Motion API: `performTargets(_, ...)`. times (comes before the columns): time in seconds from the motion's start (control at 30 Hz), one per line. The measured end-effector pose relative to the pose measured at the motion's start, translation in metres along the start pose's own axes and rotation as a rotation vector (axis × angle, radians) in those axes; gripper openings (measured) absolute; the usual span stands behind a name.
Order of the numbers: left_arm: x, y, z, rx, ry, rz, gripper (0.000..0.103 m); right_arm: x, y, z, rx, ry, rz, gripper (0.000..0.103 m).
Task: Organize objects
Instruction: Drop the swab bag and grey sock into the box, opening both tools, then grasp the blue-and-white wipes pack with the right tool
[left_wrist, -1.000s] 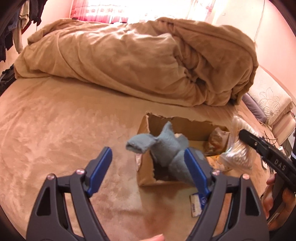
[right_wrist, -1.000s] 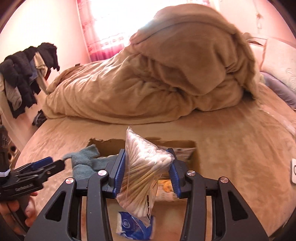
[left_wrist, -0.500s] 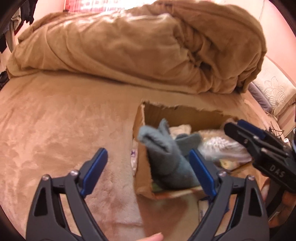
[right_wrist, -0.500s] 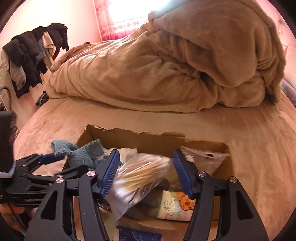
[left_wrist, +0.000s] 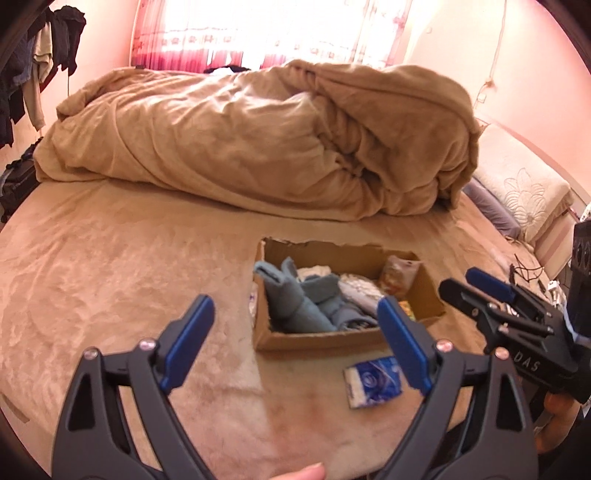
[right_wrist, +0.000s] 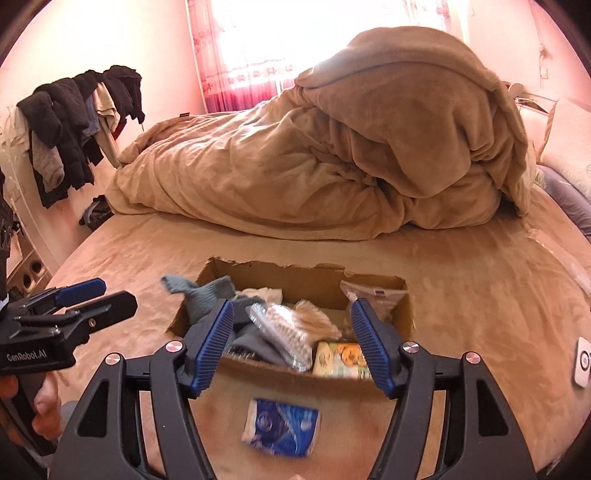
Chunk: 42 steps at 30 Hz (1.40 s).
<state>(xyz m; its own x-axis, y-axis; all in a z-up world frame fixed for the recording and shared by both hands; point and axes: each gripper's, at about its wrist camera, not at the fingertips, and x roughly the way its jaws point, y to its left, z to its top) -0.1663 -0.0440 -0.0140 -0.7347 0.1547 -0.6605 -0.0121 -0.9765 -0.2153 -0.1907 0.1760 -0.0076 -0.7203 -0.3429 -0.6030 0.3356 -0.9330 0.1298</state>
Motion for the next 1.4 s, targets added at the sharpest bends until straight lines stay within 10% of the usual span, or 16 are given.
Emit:
performTargets(0.47, -0.055, -0.011, -0.051, 0.036, -0.050, 0.000, 0.091, -0.047, 0.011, -0.040, -0.003, 0.021, -0.001, 0.071)
performTargets(1.4, 0.032, 0.042, -0.100, -0.052, 0.117, 0.009, 0.091, 0.074, -0.002, -0.118, 0.035, 0.283, 0.011, 0.071)
